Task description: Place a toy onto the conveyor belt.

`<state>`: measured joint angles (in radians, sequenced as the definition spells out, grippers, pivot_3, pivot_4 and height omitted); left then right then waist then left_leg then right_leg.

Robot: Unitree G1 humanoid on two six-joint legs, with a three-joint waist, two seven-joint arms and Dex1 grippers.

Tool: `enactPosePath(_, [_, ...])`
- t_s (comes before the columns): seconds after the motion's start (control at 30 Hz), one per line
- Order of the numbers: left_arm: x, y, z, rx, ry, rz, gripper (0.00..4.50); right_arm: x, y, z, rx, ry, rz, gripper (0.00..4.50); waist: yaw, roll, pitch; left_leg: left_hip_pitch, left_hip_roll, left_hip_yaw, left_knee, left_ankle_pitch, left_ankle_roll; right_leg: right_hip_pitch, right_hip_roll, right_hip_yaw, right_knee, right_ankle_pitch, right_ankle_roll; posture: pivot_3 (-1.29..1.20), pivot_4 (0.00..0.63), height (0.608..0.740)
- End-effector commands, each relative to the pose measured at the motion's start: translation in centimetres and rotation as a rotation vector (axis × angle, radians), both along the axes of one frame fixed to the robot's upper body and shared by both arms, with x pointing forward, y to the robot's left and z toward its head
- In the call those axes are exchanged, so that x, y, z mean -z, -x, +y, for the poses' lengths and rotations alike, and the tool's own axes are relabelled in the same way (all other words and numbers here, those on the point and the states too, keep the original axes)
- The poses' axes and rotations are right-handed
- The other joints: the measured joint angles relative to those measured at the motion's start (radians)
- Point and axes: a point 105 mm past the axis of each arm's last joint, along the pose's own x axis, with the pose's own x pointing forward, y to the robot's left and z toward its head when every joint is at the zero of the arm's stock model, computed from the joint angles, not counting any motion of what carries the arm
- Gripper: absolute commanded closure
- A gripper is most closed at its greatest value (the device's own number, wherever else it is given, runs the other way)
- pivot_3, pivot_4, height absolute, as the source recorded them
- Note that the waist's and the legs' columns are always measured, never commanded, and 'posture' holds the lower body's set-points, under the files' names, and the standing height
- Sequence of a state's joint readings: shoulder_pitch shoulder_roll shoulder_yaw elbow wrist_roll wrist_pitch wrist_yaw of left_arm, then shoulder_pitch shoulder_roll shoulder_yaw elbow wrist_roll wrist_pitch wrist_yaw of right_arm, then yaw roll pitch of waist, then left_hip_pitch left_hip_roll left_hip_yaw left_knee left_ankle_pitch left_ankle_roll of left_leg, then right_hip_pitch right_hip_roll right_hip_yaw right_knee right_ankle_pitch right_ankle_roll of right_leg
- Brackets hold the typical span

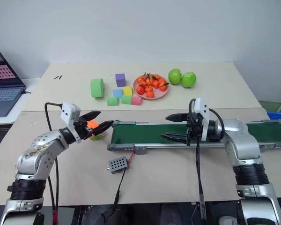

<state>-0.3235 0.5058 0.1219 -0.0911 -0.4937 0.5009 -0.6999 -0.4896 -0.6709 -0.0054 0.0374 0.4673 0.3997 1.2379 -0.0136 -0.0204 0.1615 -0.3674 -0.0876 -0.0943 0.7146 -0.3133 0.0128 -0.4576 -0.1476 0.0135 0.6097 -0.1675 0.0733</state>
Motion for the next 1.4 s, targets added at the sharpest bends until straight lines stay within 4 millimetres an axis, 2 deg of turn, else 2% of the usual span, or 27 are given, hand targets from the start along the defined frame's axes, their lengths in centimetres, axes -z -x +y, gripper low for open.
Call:
enactPosePath(0.03, [-0.7, -0.2, 0.2, -0.011, -0.01, -0.04, 0.05, -0.9, 0.2, 0.0, -0.004, -0.026, -0.041, 0.0, 0.0, 0.0, 0.0, 0.0, 0.0, 0.0, 0.0, 0.0, 0.0, 0.0, 0.0, 0.0, 0.0, 0.0, 0.0, 0.0, 0.15, 0.74])
enactPosePath(0.2, [-0.6, 0.3, 1.6, -0.031, 0.117, 0.049, 0.05, -0.4, 0.2, 0.1, -0.014, -0.008, -0.02, 0.0, -0.002, 0.0, 0.0, 0.0, 0.0, 0.0, 0.0, 0.0, 0.0, 0.0, 0.0, 0.0, 0.0, 0.0, 0.0, 0.0, 0.15, 0.74])
enactPosePath(0.3, [-1.4, 0.9, 4.2, -0.066, 0.325, 0.131, 0.05, -0.4, 0.0, 0.2, -0.018, -0.001, -0.019, 0.0, -0.005, 0.0, 0.0, 0.0, 0.0, 0.0, 0.0, 0.0, 0.0, 0.0, 0.0, 0.0, 0.001, 0.0, 0.0, 0.0, 0.15, 0.74])
enactPosePath(0.37, [0.7, 1.2, 7.0, -0.158, 0.456, 0.304, 0.05, -0.5, -0.1, 0.2, -0.022, 0.003, -0.02, 0.0, -0.007, 0.0, 0.0, 0.0, 0.0, 0.0, 0.0, 0.0, 0.0, 0.0, 0.0, 0.0, 0.001, 0.0, 0.0, 0.0, 0.15, 0.74])
enactPosePath(0.43, [2.9, 2.1, 8.8, -0.225, 0.56, 0.468, 0.05, -0.5, -0.2, 0.2, -0.025, 0.007, -0.021, 0.0, -0.012, 0.0, 0.0, 0.001, 0.0, 0.0, 0.0, 0.0, 0.0, 0.0, 0.0, 0.0, 0.001, 0.0, 0.0, 0.0, 0.15, 0.74])
enactPosePath(0.53, [3.0, 3.0, 10.5, -0.232, 0.879, 0.567, 0.05, -0.5, -0.2, 0.2, -0.029, 0.011, -0.018, 0.0, -0.012, 0.0, 0.0, 0.002, 0.0, 0.0, 0.0, 0.0, 0.0, 0.0, 0.0, 0.0, 0.002, 0.0, 0.0, 0.0, 0.15, 0.74])
enactPosePath(0.6, [3.3, 3.3, 11.3, -0.256, 0.98, 0.596, 0.05, -0.4, -0.3, 0.2, -0.03, 0.014, -0.017, 0.0, -0.005, -0.001, 0.0, 0.002, 0.0, -0.001, 0.0, 0.0, 0.0, 0.0, 0.0, 0.0, 0.002, 0.0, 0.0, 0.0, 0.15, 0.74])
enactPosePath(0.67, [4.4, 3.4, 12.1, -0.316, 1.062, 0.633, 0.05, -0.4, -0.3, 0.2, -0.031, 0.02, -0.015, 0.0, 0.0, -0.001, 0.0, 0.002, 0.0, -0.001, 0.0, 0.0, 0.0, 0.0, 0.0, 0.0, 0.001, 0.0, 0.0, 0.0, 0.15, 0.74])
enactPosePath(0.77, [6.1, 3.6, 10.8, -0.329, 1.108, 0.727, 0.05, -0.3, -0.4, 0.2, -0.033, 0.027, -0.012, 0.0, 0.002, -0.001, 0.0, 0.003, 0.0, -0.001, 0.0, 0.0, -0.001, 0.001, 0.0, 0.0, 0.001, 0.0, 0.0, 0.0, 0.15, 0.74])
enactPosePath(0.87, [6.1, 3.0, 9.8, -0.312, 1.204, 0.734, 0.05, -0.4, -0.5, 0.0, -0.03, 0.035, -0.015, 0.0, 0.001, -0.001, 0.0, 0.003, 0.0, -0.001, 0.0, 0.0, -0.001, 0.001, -0.001, 0.0, 0.001, 0.0, 0.0, 0.0, 0.15, 0.74])
enactPosePath(1.0, [7.7, 2.6, 8.6, -0.359, 1.223, 0.801, 0.05, -0.7, -0.6, -0.1, -0.027, 0.043, -0.021, 0.0, 0.0, -0.001, 0.0, 0.003, 0.0, -0.001, 0.0, 0.0, -0.001, 0.001, -0.001, 0.0, 0.001, 0.0, 0.0, 0.0, 0.15, 0.74])
enactPosePath(1.1, [8.3, 2.2, 8.5, -0.408, 1.229, 0.813, 0.05, -0.8, -0.5, -0.2, -0.03, 0.05, -0.014, 0.0, -0.004, -0.001, 0.0, 0.004, 0.0, 0.0, -0.001, 0.0, -0.001, 0.001, 0.0, 0.001, 0.001, 0.0, 0.0, 0.0, 0.15, 0.74])
enactPosePath(1.4, [8.5, 1.0, 8.1, -0.442, 1.24, 0.811, 0.05, -1.2, -0.4, -0.6, -0.026, 0.059, -0.014, 0.0, 0.0, -0.001, 0.0, 0.004, 0.0, 0.0, -0.001, 0.0, -0.001, 0.001, 0.0, 0.002, 0.001, 0.0, 0.0, 0.0, 0.15, 0.74])
